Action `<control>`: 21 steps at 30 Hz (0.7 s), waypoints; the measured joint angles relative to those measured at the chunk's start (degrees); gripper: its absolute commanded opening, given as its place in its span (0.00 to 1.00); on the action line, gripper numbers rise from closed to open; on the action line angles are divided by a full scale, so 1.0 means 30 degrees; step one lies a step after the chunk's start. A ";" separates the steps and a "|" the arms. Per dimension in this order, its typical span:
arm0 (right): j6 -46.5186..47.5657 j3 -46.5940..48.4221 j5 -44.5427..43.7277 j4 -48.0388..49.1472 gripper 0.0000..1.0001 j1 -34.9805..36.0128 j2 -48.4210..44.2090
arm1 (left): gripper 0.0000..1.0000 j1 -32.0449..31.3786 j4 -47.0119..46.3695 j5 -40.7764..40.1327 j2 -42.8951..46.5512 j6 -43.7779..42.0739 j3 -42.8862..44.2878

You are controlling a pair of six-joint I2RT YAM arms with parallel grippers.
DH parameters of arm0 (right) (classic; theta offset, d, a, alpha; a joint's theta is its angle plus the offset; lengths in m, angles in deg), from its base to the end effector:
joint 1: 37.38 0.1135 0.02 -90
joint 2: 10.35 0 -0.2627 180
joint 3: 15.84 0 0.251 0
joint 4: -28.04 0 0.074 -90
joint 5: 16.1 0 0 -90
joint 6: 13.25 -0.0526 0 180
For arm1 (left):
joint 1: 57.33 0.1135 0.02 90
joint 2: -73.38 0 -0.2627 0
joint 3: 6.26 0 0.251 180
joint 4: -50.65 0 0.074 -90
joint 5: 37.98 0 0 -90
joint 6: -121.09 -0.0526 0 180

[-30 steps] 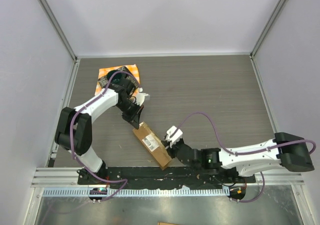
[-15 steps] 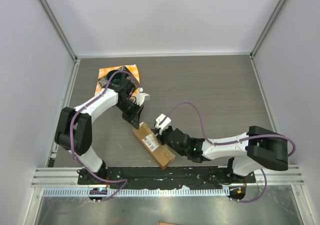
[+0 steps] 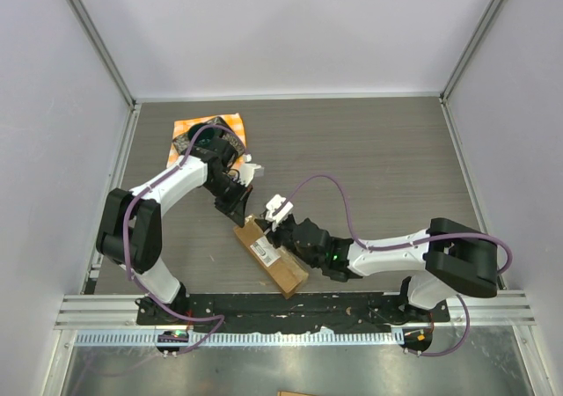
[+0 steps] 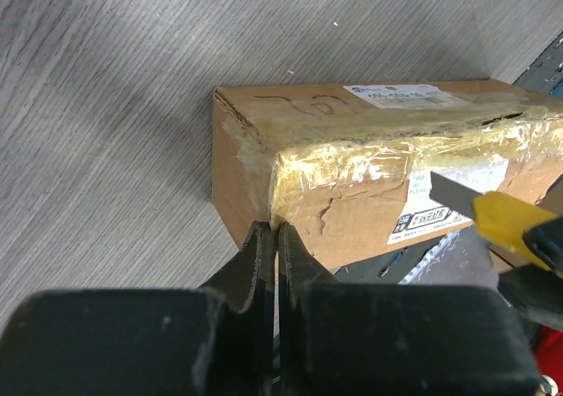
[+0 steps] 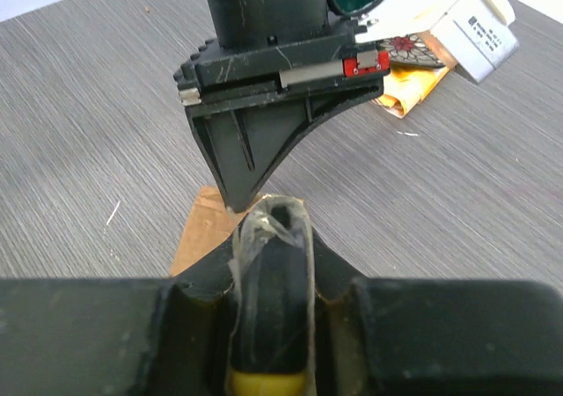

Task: Unpack the express box
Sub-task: Cut the express box at the center of the board.

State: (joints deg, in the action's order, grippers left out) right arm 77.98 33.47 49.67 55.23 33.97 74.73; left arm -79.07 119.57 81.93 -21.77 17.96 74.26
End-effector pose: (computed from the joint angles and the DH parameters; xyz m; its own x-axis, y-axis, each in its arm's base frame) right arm 0.1233 0.2979 0.2103 -0.0319 -0.1558 -0.9873 -0.7351 0.6729 -0.0824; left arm 0.2688 -0.1354 0.1929 -0.8141 0.5366 -0.2220 0.5730 0.6803 -0.4570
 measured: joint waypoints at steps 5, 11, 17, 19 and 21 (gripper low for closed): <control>0.0073 0.0299 0.0240 0.0474 0.01 -0.0138 0.0211 | 0.00 0.0007 -0.0007 0.0044 0.0000 -0.0015 -0.0015; 0.0073 0.0350 0.0597 0.0699 0.01 -0.0641 0.1275 | 0.00 0.0007 -0.0007 0.0058 0.0000 -0.0146 -0.0029; 0.0073 0.0350 0.0845 0.0903 0.01 -0.0940 0.1435 | 0.00 0.0007 -0.0029 0.0095 0.0000 -0.0204 -0.0044; 0.0073 0.0350 0.0918 0.0896 0.01 -0.0954 0.1435 | 0.00 0.0007 -0.0029 0.0102 0.0000 -0.0204 -0.0051; 0.0066 0.0350 0.0976 0.0889 0.01 -0.0976 0.1435 | 0.00 0.0015 -0.0036 0.0109 0.0000 -0.0211 -0.0051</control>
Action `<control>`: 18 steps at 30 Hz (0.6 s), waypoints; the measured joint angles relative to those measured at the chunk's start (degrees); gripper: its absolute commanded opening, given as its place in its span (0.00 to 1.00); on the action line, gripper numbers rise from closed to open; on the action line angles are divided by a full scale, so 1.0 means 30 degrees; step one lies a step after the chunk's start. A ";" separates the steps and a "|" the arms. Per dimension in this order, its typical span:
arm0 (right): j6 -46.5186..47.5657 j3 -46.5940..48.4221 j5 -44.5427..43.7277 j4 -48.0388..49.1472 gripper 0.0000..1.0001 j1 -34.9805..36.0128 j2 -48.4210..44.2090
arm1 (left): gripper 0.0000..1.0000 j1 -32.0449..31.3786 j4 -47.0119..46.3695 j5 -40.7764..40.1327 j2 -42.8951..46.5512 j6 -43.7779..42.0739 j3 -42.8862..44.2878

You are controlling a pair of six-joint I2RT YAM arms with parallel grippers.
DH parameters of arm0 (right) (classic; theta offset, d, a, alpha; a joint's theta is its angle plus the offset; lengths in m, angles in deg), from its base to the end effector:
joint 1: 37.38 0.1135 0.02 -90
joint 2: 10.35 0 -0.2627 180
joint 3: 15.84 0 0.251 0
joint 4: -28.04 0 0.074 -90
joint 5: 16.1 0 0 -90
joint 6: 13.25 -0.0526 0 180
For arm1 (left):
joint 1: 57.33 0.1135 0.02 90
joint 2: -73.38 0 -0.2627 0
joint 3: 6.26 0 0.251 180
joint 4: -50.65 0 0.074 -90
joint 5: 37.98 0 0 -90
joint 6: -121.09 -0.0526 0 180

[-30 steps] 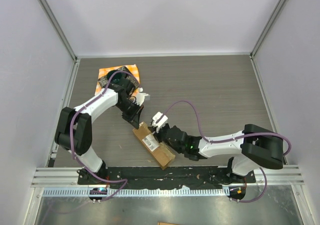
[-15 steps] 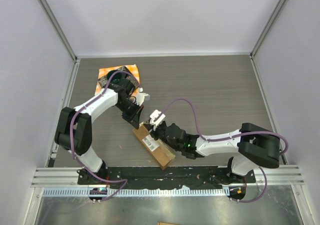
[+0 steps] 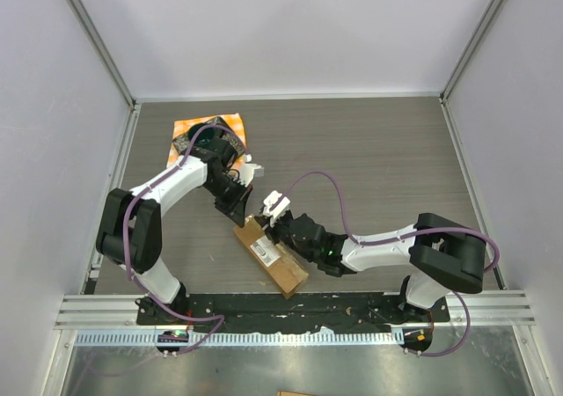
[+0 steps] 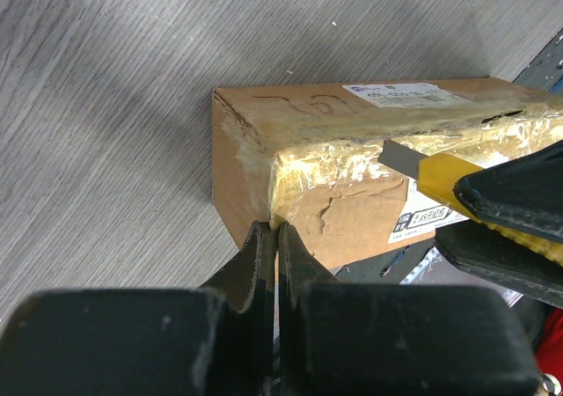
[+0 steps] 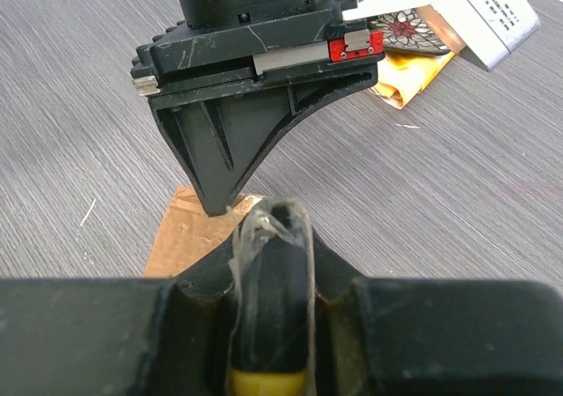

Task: Unpack the express box
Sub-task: Cut the express box at the center of the board.

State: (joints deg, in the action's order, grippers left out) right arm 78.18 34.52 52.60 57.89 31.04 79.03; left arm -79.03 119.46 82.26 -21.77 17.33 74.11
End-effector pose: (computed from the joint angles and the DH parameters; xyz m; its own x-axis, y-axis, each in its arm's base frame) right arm 0.1405 0.3032 0.1986 -0.0403 -0.1650 -0.9855 -0.7357 0.6722 -0.0825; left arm 0.2686 -0.1354 0.1924 -0.8084 0.5429 -0.2275 0.5806 0.6721 -0.4596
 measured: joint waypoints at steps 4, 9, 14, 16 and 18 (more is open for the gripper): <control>-0.0022 -0.0066 0.0146 -0.0029 0.01 -0.0015 0.0000 | 0.00 0.0007 0.0000 0.0000 0.0000 0.0000 -0.0007; -0.0109 -0.0452 0.0379 -0.0160 0.01 -0.0015 -0.0044 | 0.00 0.0007 -0.0015 0.0000 0.0000 0.0007 -0.0007; -0.0561 -0.0510 0.0619 -0.0284 0.01 -0.0102 -0.0168 | 0.00 0.0007 -0.0015 -0.0007 0.0000 0.0022 -0.0007; -0.0736 -0.0546 0.0648 -0.0372 0.01 -0.0102 -0.0233 | 0.00 0.0007 -0.0015 -0.0029 0.0000 0.0066 -0.0007; -0.0998 -0.0619 0.0627 -0.0707 0.01 -0.0073 -0.0488 | 0.00 -0.0007 -0.0080 -0.0007 0.0000 0.0160 -0.0007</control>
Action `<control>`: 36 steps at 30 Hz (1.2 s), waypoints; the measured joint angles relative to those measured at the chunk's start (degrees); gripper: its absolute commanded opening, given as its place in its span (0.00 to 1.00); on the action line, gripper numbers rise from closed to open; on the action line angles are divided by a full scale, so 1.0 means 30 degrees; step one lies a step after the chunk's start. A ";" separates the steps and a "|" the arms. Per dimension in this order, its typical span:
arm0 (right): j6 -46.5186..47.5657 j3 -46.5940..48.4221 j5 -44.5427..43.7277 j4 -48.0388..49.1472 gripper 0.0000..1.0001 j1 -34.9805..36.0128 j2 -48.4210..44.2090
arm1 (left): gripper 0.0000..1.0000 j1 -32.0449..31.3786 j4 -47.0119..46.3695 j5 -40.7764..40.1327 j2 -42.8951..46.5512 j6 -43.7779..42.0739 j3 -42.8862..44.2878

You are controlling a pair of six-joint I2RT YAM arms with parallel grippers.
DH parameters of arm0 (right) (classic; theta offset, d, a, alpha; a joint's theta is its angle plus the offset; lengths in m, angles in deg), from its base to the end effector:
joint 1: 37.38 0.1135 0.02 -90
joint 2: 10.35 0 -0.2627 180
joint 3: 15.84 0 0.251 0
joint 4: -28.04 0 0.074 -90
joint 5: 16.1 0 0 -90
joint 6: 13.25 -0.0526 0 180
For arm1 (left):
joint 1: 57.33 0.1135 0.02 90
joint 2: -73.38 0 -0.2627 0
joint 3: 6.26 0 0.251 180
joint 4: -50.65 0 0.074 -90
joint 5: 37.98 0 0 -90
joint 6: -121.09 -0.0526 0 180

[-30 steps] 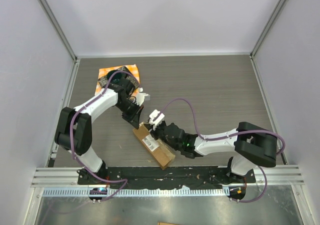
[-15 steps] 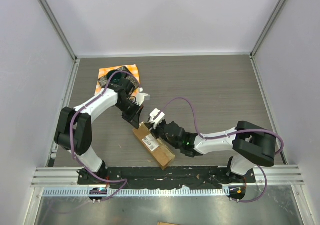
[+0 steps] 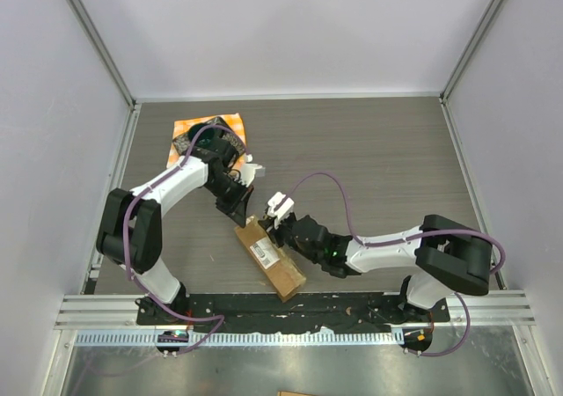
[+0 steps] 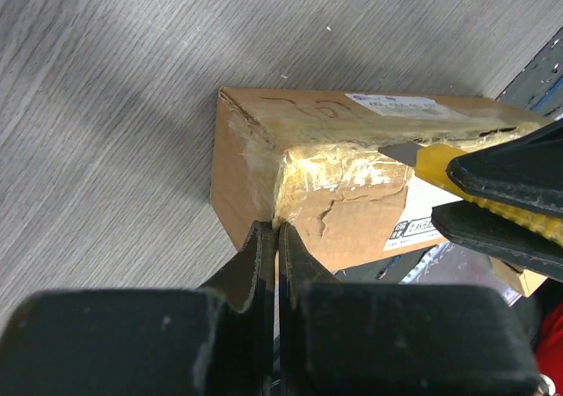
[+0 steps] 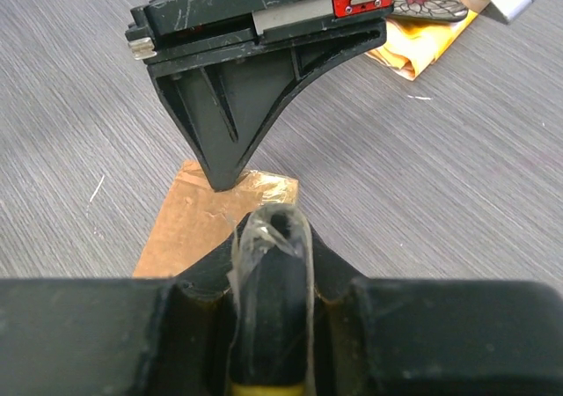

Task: Unpack the express box
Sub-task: Cut the express box at the center of the board.

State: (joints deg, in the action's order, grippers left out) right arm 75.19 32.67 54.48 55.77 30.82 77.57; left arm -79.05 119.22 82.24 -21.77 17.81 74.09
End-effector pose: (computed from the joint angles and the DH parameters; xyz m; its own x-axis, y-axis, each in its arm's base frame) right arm 0.1371 0.2957 0.1917 -0.0957 -0.1701 -0.9808 -0.7524 0.6574 -0.0406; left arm 0.2689 -0.1356 0.1924 -0.8123 0.5372 -0.2272 0.5757 0.6759 -0.4601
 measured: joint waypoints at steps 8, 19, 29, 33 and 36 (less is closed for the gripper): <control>-0.1005 -0.0430 -0.1945 -0.2084 0.01 0.1377 -0.1188 | 0.00 -0.0226 -0.0226 -0.0117 0.0000 0.0656 -0.0022; -0.3745 0.0379 -0.5231 -0.4881 0.01 0.3410 -0.1530 | 0.00 -0.0474 -0.0321 0.0029 0.0036 0.1501 -0.0219; -0.6317 0.1982 -0.6703 -0.9559 0.01 0.5020 -0.1749 | 0.00 -0.0517 -0.0474 -0.0066 0.0313 0.1887 -0.0495; -0.7096 0.1931 -0.6754 -1.0338 0.01 0.5297 -0.2091 | 0.00 -0.0517 -0.0495 -0.0066 0.0321 0.1931 -0.0495; -0.7584 0.1384 -0.6863 -1.0513 0.01 0.5377 -0.2710 | 0.00 -0.0510 -0.0510 -0.0095 0.0335 0.1923 -0.0503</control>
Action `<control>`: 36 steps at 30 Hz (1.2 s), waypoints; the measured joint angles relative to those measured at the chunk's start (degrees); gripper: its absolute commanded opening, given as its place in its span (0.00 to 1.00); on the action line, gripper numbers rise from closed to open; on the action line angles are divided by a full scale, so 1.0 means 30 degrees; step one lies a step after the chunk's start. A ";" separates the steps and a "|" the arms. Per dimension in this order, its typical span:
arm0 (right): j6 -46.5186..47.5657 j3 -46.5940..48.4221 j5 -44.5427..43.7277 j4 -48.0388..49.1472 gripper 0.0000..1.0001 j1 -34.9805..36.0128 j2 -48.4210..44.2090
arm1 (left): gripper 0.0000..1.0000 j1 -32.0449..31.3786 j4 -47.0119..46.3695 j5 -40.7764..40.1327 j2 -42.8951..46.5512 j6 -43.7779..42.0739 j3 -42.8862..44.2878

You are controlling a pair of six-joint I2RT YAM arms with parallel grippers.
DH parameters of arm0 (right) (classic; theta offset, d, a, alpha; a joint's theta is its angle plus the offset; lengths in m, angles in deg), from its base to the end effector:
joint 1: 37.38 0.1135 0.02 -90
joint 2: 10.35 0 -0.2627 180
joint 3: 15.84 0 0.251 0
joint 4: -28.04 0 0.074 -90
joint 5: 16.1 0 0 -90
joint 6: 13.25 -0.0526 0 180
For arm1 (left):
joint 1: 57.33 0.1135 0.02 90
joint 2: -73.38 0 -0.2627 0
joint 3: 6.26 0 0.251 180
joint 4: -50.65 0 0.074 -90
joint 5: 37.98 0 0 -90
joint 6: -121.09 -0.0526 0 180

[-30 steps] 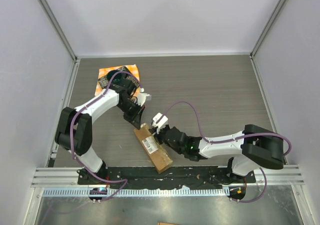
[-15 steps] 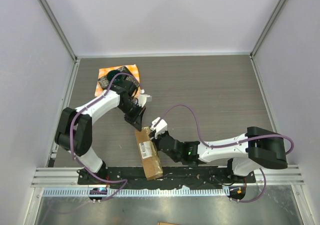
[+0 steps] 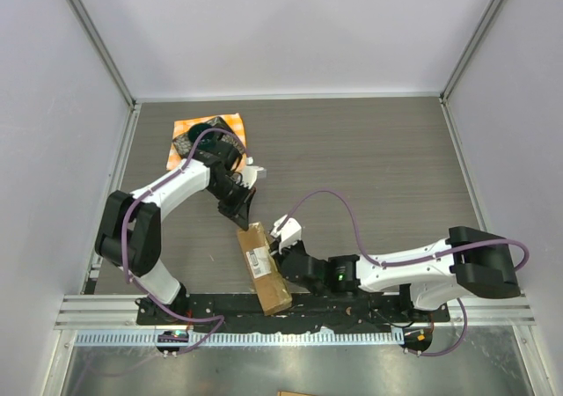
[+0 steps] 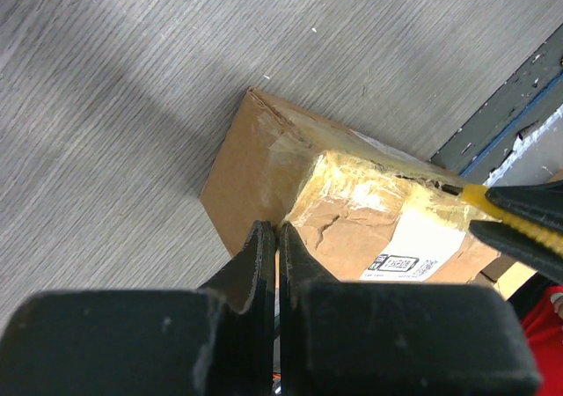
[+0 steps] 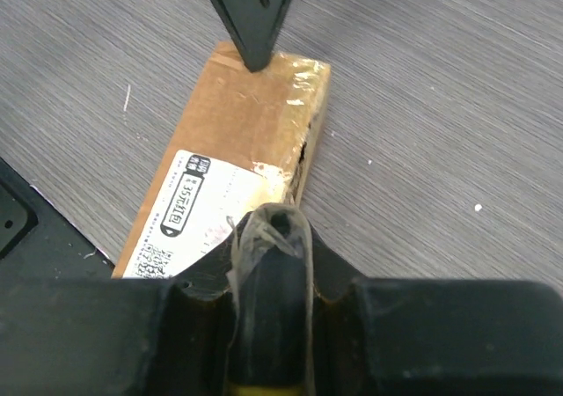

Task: Unpack the express box
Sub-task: Cut the express box at the center of the board.

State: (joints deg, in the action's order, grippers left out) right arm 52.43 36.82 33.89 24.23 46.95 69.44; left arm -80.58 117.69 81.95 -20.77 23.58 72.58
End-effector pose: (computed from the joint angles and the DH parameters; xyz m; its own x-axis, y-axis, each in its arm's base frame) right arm 0.0628 0.2901 0.1988 -0.3377 -0.2091 -0.9177 -0.6240 0.7797 0.0520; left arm 0.2625 -0.1414 0.1907 -0.8501 0.4885 -0.1966 0.5187 0.7123 -0.4729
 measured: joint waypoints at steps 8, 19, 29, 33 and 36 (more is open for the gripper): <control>-0.1268 -0.1428 -0.0124 0.0328 0.01 0.0015 -0.0947 | 0.00 0.0000 -0.0058 -0.0044 0.0051 -0.0146 -0.0036; -0.3592 -0.2557 0.0015 0.0583 0.01 -0.0350 -0.1778 | 0.00 0.0000 -0.0109 -0.0036 0.0109 -0.0452 -0.0117; -0.5348 -0.3592 -0.0204 -0.0678 0.01 -0.0452 -0.3650 | 0.00 0.0007 -0.0189 0.0452 0.0044 -0.0546 -0.0240; -0.5537 -0.3322 -0.0692 -0.1217 0.01 0.0153 -0.3650 | 0.00 0.0007 -0.0175 0.0692 -0.0073 -0.0561 -0.0240; -0.5399 -0.2973 -0.0933 -0.1829 0.01 0.0481 -0.3891 | 0.00 0.0007 -0.0146 0.0933 -0.0182 -0.0561 -0.0233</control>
State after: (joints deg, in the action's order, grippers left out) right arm 36.24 27.90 31.09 18.75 48.39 57.76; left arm -80.56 117.25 84.75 -21.31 21.89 71.88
